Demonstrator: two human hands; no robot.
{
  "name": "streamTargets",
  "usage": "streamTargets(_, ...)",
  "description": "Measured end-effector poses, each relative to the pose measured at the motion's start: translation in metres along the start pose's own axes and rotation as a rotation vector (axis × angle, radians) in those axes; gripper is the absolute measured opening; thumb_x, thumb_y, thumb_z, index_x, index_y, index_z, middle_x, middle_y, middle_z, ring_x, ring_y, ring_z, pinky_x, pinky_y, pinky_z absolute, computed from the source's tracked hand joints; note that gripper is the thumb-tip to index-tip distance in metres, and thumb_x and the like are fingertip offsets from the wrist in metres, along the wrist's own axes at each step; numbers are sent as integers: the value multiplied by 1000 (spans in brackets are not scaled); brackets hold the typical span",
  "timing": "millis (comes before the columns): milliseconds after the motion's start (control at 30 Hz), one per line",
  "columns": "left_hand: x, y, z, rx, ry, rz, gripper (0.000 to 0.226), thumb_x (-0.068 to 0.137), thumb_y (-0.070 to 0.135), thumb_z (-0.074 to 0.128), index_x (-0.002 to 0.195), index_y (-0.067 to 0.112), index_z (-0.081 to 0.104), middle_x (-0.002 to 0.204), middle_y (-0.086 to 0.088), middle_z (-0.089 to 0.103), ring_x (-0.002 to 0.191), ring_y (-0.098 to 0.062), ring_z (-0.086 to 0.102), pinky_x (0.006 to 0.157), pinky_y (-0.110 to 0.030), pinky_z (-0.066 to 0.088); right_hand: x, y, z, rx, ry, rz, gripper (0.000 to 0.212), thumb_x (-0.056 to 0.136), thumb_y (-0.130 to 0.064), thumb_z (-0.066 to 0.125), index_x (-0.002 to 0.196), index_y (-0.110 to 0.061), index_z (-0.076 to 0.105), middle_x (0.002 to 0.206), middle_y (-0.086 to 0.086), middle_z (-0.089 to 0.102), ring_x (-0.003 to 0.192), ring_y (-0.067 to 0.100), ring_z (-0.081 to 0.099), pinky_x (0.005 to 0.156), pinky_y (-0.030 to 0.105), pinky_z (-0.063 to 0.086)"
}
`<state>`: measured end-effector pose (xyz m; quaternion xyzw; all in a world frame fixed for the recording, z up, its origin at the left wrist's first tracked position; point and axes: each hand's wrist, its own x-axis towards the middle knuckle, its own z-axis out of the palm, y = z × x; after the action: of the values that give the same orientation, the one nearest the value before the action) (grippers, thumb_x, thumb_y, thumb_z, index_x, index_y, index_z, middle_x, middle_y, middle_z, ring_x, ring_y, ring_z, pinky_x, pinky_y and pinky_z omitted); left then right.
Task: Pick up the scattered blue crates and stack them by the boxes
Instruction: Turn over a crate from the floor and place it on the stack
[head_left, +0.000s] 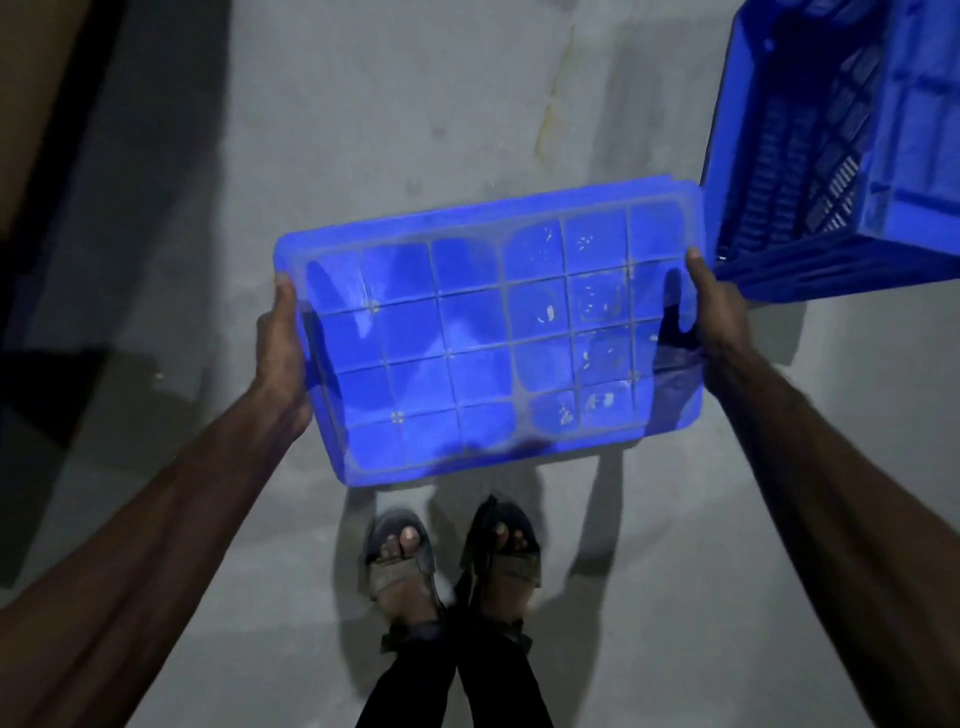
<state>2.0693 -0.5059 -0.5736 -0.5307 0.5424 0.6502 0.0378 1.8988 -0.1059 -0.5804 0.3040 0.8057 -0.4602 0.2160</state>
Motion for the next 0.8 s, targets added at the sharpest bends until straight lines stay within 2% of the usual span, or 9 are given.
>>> streamTargets(100,-1,27,-28,-113,49,9,59,88,81,42,68,29,59,74,16,61,75,-7,59,91,-42,41,-34,-6,-7,296,2,26,69,78,-83,54,94,-19,73,91,-3,73,77,10,64,74,31,46)
streamTargets(200,3,42,-51,-144,84,-15,61,87,85,32,68,29,52,71,13,53,71,-7,51,88,-45,30,-58,-1,-16,446,30,46,58,70,-87,49,75,-30,57,85,-7,59,81,10,55,84,34,37)
streamTargets(267,-3,43,-58,-126,62,4,65,93,81,24,74,29,59,72,13,59,76,-6,56,88,-42,31,-70,5,-18,481,-43,32,56,82,-81,44,90,-31,67,94,-12,67,91,7,62,92,35,36)
streamTargets(333,-10,42,-59,-85,-26,20,75,96,78,17,93,31,75,96,16,74,99,-6,64,98,-38,35,-78,15,-17,485,-103,39,56,95,-70,39,130,-34,64,124,-16,70,121,6,61,107,37,35)
streamTargets(400,-12,36,-61,-24,-66,27,75,98,76,15,108,36,77,117,16,74,115,-6,64,106,-37,37,-85,26,-13,436,-151,39,74,84,-78,50,143,-34,54,136,-13,65,131,9,56,110,39,37)
streamTargets(467,-9,27,-64,16,-44,48,67,99,74,23,126,34,70,127,13,71,123,-8,63,112,-40,37,-92,35,-10,415,-162,48,86,74,-80,60,145,-34,52,136,-11,65,128,10,59,108,40,43)
streamTargets(567,0,19,-65,47,-23,90,61,100,70,34,142,32,58,135,10,67,124,-8,63,110,-39,41,-91,44,-8,405,-144,57,56,97,-65,45,143,-33,55,131,-11,68,124,6,61,105,41,45)
streamTargets(733,3,16,-55,203,53,145,51,93,78,37,121,45,64,126,14,69,116,-7,64,101,-39,47,-84,44,-6,351,-94,68,51,102,-61,38,140,-33,57,131,-12,68,124,8,60,102,42,47)
streamTargets(800,4,27,-48,313,190,204,65,87,83,38,125,35,62,129,5,68,113,-11,64,102,-41,50,-79,35,-5,285,-5,74,53,99,-64,42,132,-28,62,130,-7,67,119,12,61,105,48,47)
